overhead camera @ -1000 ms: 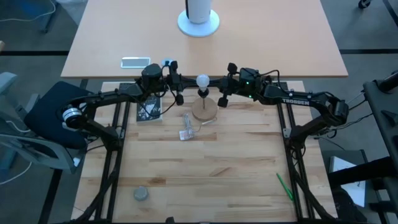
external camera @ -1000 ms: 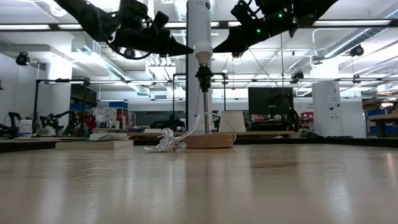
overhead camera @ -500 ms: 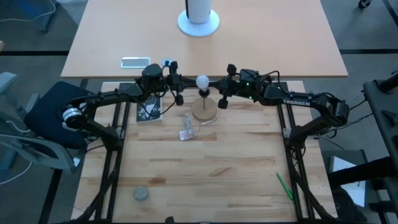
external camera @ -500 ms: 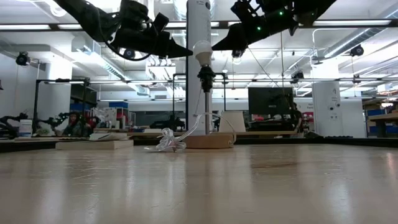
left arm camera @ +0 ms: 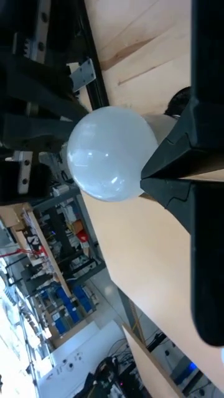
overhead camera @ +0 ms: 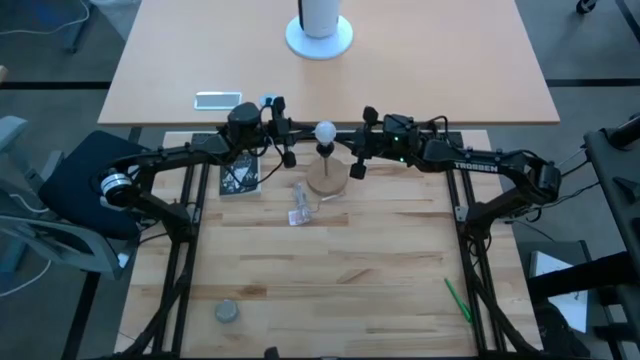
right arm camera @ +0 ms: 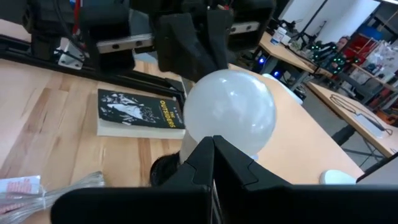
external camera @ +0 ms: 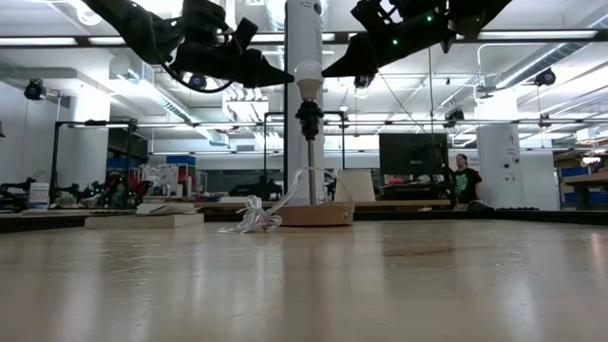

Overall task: Screw lightbulb
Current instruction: Insert the lightbulb into the black lamp

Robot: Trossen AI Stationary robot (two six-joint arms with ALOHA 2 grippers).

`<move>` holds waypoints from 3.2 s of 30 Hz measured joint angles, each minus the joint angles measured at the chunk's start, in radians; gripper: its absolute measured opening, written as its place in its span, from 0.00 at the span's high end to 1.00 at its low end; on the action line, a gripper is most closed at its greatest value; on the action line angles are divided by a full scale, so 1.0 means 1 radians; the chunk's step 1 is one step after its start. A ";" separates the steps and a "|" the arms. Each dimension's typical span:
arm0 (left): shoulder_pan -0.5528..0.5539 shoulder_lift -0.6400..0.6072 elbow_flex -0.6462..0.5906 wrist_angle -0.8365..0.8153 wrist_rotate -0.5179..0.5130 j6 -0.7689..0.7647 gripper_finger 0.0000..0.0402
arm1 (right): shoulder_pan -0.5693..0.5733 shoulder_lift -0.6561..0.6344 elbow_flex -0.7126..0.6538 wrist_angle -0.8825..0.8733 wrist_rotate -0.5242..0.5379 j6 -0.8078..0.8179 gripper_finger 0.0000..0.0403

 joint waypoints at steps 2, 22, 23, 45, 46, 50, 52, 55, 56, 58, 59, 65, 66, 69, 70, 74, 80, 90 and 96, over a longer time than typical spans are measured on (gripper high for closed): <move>0.000 0.000 0.000 0.000 0.000 -0.001 1.00 | 0.001 0.000 0.000 -0.004 0.004 0.004 1.00; 0.000 0.001 0.000 0.000 -0.009 -0.034 1.00 | -0.001 -0.002 -0.002 -0.008 0.017 0.016 1.00; 0.000 0.001 0.000 0.000 -0.010 -0.034 1.00 | -0.001 -0.002 -0.002 -0.008 0.017 0.020 1.00; 0.000 0.002 0.000 -0.007 -0.017 -0.050 1.00 | 0.008 -0.004 -0.002 -0.034 0.016 0.039 1.00; 0.000 0.002 0.000 -0.010 -0.018 -0.050 1.00 | 0.008 -0.004 -0.002 -0.035 0.016 0.039 1.00; 0.001 0.002 0.000 -0.028 -0.018 -0.050 1.00 | 0.012 -0.004 -0.002 -0.036 0.016 0.039 1.00; 0.001 0.002 0.000 -0.046 -0.018 -0.051 1.00 | 0.012 -0.005 -0.002 -0.047 0.016 0.039 1.00; 0.001 -0.011 0.000 -0.097 -0.018 -0.055 1.00 | 0.012 -0.018 -0.001 -0.089 0.040 0.046 1.00; 0.001 -0.018 0.000 -0.107 -0.018 -0.058 1.00 | 0.012 -0.022 -0.001 -0.096 0.072 0.046 1.00; 0.000 -0.032 0.000 -0.117 -0.009 -0.061 1.00 | 0.008 -0.033 -0.001 -0.116 0.147 0.037 1.00; -0.002 -0.036 0.000 -0.109 0.005 -0.061 1.00 | 0.002 -0.033 -0.001 -0.112 0.180 0.030 1.00; -0.002 -0.013 0.002 -0.008 0.037 -0.061 1.00 | -0.080 0.002 0.000 -0.004 0.087 0.036 1.00; -0.002 -0.002 0.003 -0.008 0.035 -0.061 1.00 | -0.091 0.009 0.000 0.008 0.059 0.050 1.00; -0.002 0.030 0.021 -0.012 0.015 -0.061 1.00 | -0.103 0.027 0.000 0.042 -0.008 0.072 1.00; -0.002 0.040 0.029 -0.012 0.016 -0.061 1.00 | -0.103 0.027 0.000 0.044 -0.010 0.072 1.00; -0.002 0.064 0.057 -0.021 0.020 -0.068 1.00 | -0.095 0.026 0.000 0.044 -0.005 0.046 1.00; -0.004 0.067 0.071 -0.056 0.047 -0.078 1.00 | -0.089 0.026 0.000 0.039 0.000 0.034 1.00; -0.003 0.067 0.071 -0.068 0.041 -0.079 1.00 | -0.086 0.025 0.000 0.021 -0.012 0.030 1.00; -0.003 0.067 0.071 -0.076 0.029 -0.080 1.00 | -0.077 0.025 0.000 -0.002 -0.024 0.031 1.00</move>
